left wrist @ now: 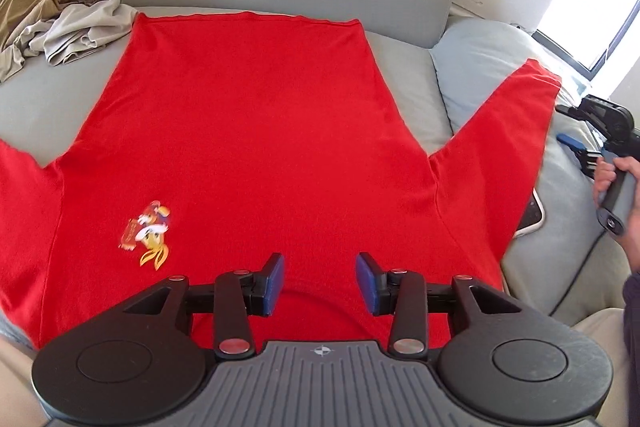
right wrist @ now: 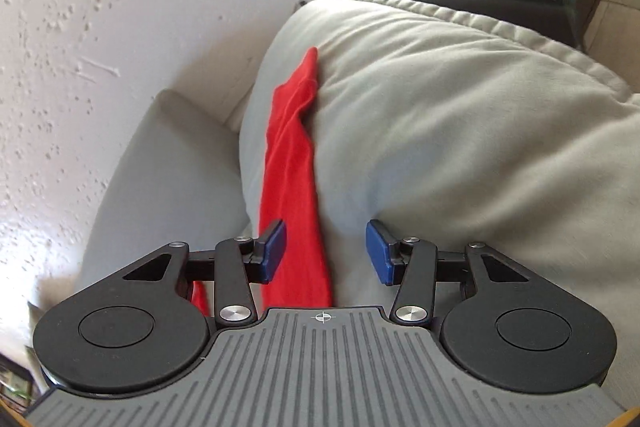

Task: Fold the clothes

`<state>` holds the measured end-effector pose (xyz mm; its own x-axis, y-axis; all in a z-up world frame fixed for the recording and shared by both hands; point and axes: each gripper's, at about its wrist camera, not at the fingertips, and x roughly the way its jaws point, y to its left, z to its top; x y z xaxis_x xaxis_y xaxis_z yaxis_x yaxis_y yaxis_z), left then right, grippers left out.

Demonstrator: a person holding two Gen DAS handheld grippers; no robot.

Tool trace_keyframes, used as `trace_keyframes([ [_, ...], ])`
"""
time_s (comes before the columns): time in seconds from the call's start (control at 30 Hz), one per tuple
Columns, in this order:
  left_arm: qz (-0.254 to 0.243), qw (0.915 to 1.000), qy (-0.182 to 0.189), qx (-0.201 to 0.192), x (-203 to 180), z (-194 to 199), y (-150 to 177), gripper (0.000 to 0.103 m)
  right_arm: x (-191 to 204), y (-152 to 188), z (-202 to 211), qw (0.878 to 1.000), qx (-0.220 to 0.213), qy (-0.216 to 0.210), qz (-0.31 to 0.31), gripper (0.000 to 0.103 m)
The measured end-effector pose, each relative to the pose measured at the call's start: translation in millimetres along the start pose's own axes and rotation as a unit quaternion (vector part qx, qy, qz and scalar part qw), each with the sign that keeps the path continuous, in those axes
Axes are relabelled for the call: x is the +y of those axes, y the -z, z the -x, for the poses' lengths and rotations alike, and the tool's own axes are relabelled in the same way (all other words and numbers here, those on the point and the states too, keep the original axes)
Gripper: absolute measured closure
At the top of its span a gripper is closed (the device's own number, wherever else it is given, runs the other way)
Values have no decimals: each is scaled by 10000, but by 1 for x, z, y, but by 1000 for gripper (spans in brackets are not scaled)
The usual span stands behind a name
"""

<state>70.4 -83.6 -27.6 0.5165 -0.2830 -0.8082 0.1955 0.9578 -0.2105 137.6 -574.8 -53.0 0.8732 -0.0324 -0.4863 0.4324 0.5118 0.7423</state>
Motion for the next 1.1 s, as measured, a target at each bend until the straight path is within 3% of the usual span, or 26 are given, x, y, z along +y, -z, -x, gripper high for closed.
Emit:
trace_keyframes([
  [0.13, -54, 10000, 3, 46, -6, -11, -8, 63, -16, -10, -24, 9969, -29, -712, -337, 52],
  [0.27, -21, 9999, 56, 100, -12, -20, -10, 63, -8, -18, -47, 9955, 108, -940, -84, 53],
  [0.37, -49, 9999, 82, 126, -15, -21, -9, 63, 4, -17, -63, 9962, 22, -796, 353, 67],
  [0.4, -39, 9999, 84, 69, -14, -18, -9, 63, 7, -17, -67, 9970, -46, -649, 427, 81],
  [0.43, -23, 10000, 85, 3, -13, -15, -9, 63, 9, -17, -71, 9975, -114, -497, 488, 102],
  [0.53, 129, 9995, 104, -265, -2, -2, -9, 63, 24, -15, -67, 9972, -354, -203, 630, 102],
  [0.63, 334, 9981, 65, -511, 14, 12, -9, 63, 64, 1, -45, 9873, -697, 117, 1420, 102],
  [0.73, 574, 9960, 48, -677, 35, 26, -5, 63, 109, 28, -20, 9670, -922, 398, 2340, 102],
  [0.83, 974, 9914, 104, -869, 63, 41, 2, 63, 147, 60, 7, 9499, -841, 379, 2986, 102],
  [0.93, 1410, 9835, 126, -1124, 94, 59, 11, 64, 193, 115, 37, 9356, -488, -7, 3497, 102],
  [1.1, 1854, 9678, -344, -1665, 138, 94, 25, 64, 269, 250, 77, 9041, 136, -891, 4177, 102],
])
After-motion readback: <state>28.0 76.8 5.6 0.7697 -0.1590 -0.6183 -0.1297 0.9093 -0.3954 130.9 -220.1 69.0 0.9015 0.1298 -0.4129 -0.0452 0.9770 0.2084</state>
